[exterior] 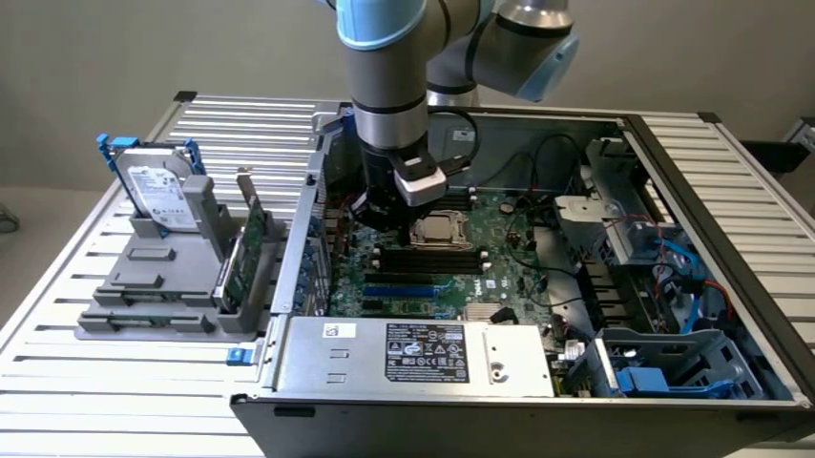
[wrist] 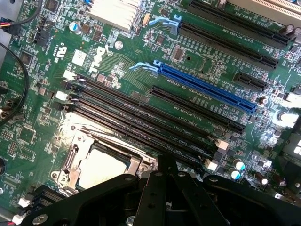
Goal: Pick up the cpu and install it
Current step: 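Install the first cpu locking lever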
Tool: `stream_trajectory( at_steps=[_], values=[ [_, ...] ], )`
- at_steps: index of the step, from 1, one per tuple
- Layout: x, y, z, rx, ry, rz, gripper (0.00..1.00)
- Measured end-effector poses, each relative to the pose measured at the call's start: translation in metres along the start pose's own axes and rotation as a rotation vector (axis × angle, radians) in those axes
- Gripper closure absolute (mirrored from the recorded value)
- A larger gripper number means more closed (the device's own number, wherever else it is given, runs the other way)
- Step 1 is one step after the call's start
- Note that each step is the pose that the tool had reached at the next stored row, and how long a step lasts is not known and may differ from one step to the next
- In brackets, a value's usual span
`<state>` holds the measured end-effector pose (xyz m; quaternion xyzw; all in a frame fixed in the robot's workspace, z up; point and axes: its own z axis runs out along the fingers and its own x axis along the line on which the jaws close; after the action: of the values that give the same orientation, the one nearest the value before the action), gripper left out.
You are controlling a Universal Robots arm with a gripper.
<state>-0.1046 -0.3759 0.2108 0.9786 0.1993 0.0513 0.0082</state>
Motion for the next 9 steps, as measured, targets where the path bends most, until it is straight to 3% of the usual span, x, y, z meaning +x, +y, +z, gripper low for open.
stream_trajectory(
  at_steps=[9],
  values=[
    [-0.0003,-0.0001,0.0027,0.0122,0.0052,0.001,0.89]
  ],
)
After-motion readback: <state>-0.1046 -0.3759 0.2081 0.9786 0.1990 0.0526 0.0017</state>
